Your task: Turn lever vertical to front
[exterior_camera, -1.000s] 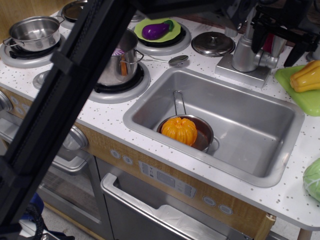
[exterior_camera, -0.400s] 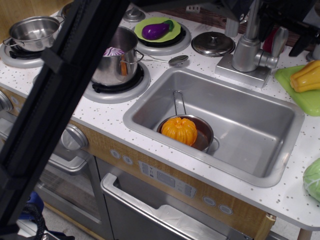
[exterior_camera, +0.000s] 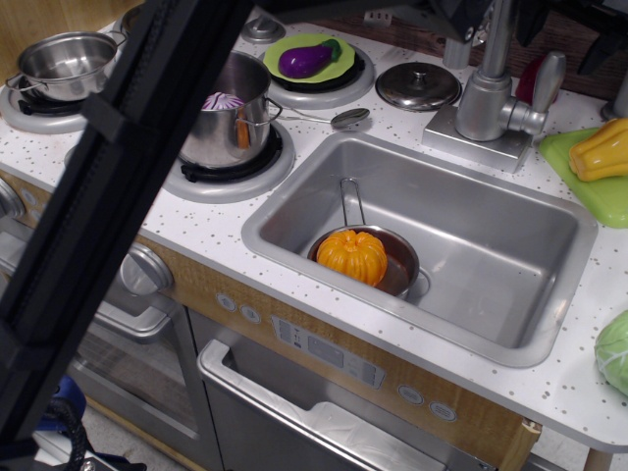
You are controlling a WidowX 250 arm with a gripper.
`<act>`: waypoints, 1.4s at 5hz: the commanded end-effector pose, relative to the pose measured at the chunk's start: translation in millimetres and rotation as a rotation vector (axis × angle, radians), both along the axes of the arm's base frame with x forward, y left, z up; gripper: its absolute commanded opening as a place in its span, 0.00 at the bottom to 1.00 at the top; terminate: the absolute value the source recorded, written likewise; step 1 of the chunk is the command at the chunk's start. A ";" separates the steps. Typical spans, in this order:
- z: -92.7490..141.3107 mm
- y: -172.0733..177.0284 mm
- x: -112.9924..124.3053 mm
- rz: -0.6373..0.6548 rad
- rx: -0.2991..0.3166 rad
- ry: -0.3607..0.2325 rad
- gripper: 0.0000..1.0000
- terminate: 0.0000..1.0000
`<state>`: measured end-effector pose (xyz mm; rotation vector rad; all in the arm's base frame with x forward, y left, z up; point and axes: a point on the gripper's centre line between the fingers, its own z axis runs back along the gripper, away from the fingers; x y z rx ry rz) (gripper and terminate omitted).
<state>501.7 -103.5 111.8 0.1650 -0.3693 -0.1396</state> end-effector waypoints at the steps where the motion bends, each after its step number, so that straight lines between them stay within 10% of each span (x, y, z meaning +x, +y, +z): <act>1: 18.5 9.7 10.6 -0.002 -0.034 -0.069 1.00 0.00; 2: 15.9 9.6 11.0 0.004 -0.037 -0.065 1.00 0.00; 3: 13.0 9.7 11.7 0.016 -0.051 -0.055 0.00 0.00; 7: 14.6 -7.2 -22.0 0.092 -0.091 0.011 0.00 0.00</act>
